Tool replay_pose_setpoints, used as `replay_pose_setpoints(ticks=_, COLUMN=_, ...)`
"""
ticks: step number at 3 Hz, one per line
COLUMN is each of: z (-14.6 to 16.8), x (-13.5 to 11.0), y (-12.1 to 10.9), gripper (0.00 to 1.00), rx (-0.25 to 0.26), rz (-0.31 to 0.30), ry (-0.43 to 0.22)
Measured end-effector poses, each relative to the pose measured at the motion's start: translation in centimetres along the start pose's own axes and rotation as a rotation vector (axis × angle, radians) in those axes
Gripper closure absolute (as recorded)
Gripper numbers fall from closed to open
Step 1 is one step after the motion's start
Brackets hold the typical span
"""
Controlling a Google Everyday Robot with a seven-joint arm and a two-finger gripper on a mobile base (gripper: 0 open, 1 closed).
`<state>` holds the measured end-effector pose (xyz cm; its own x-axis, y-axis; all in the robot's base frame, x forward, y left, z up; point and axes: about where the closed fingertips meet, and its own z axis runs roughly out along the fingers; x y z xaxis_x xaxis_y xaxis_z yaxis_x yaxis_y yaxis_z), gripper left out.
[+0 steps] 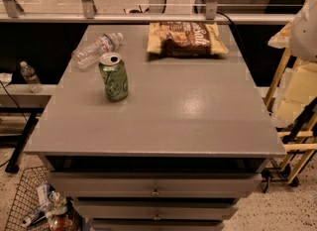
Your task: Move green can near brown chip bag
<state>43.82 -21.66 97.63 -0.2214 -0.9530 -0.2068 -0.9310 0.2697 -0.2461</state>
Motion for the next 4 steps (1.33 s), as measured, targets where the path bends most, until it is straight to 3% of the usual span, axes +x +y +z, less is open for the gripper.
replay_pose_setpoints(ticks=2, z=0.7, x=-0.6, y=0.0, gripper=0.0, rx=0.004, rz=0.015, ry=-0.039)
replay_pose_setpoints(ticks=3, z=3.4, x=-3.4, y=-0.3, gripper=0.0, rx=0.011, rz=0.075, ry=-0.203)
replay_pose_setpoints(ticks=4, z=3.1, x=-5.5, y=-1.5, gripper=0.0, rx=0.061, rz=0.103, ry=-0.301)
